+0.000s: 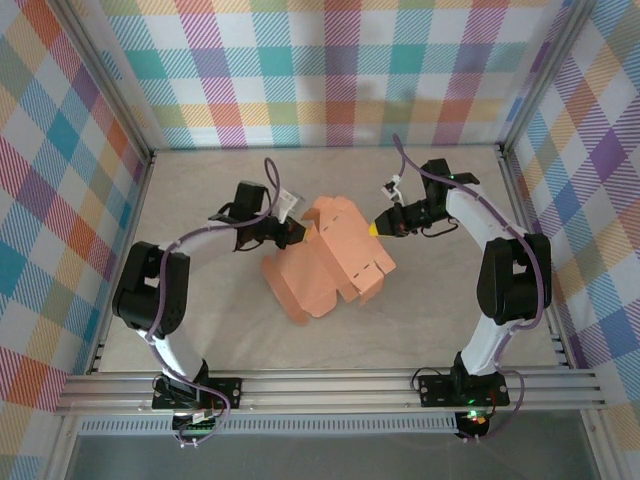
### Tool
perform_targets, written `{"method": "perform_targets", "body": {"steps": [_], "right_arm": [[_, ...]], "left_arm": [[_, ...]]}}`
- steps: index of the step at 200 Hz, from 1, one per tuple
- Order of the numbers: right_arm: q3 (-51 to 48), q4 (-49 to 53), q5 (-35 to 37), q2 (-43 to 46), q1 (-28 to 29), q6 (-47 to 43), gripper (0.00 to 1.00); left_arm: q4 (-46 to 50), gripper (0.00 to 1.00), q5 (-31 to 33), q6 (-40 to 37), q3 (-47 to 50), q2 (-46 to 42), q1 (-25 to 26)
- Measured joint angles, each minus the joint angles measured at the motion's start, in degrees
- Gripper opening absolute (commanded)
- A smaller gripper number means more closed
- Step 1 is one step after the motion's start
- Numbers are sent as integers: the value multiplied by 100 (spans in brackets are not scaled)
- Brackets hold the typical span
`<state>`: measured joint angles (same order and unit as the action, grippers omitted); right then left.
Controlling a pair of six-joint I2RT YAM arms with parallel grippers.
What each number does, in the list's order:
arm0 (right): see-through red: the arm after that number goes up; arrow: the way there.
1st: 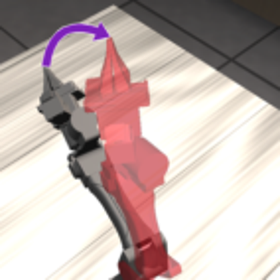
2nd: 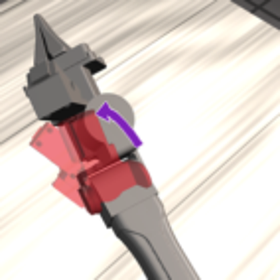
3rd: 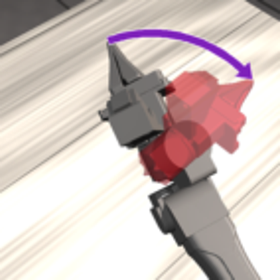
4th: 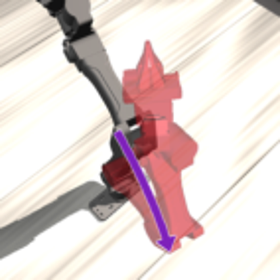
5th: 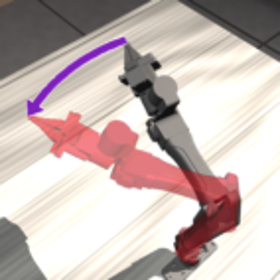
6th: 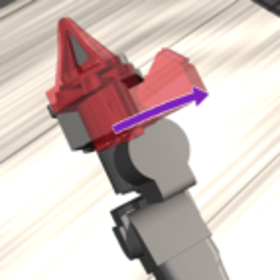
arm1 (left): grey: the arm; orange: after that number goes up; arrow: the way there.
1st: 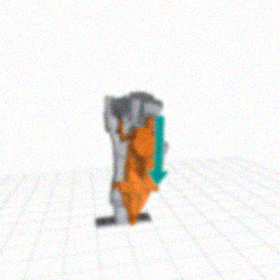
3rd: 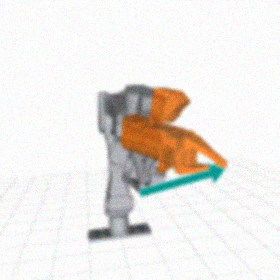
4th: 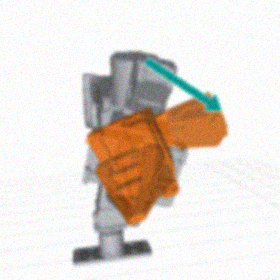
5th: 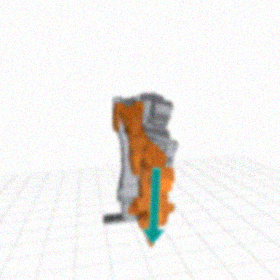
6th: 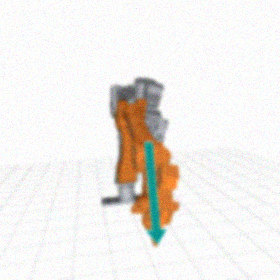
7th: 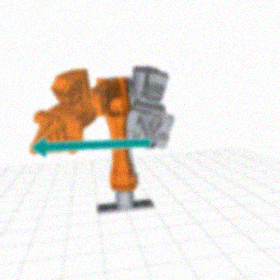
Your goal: Fold the paper box
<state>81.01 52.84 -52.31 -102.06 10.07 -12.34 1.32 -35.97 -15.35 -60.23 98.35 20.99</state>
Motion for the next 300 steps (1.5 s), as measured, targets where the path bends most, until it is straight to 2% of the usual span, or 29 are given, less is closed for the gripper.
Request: {"method": "perform_targets", "body": {"steps": [62, 105, 138, 172, 210, 227, 240, 261, 277, 300], "right_arm": [[24, -4, 0, 0, -4, 203, 0], [61, -15, -11, 0, -15, 269, 0], [66, -52, 0, 0, -26, 269, 0], [66, -48, 22, 0, -26, 269, 0], [63, -48, 24, 0, -26, 269, 0], [63, -52, 28, 0, -26, 269, 0], [61, -61, 68, 0, -26, 269, 0], [59, -94, 208, 0, -26, 291, 0], [48, -146, 402, 0, -26, 341, 0], [31, -304, 726, 0, -26, 431, 0]], "left_arm": [[-909, 3, 2741, -455, 1012, -603, 1480], [-1246, 3, 4686, -1080, 1086, -549, 2321], [-1709, 4, 5823, -1622, 1086, -197, 2789], [-2017, 5, 6625, -2184, 1012, 247, 3246], [-2144, 9, 6975, -2450, 962, 433, 3410], [-2170, 14, 7018, -2435, 960, 433, 3410], [-2177, 24, 6944, -2315, 960, 413, 3394], [-2124, 49, 6566, -1867, 977, 208, 3283], [-2055, 56, 6118, -1453, 1001, -103, 3121], [-2039, 69, 5233, -577, 1032, -638, 2597]]}}
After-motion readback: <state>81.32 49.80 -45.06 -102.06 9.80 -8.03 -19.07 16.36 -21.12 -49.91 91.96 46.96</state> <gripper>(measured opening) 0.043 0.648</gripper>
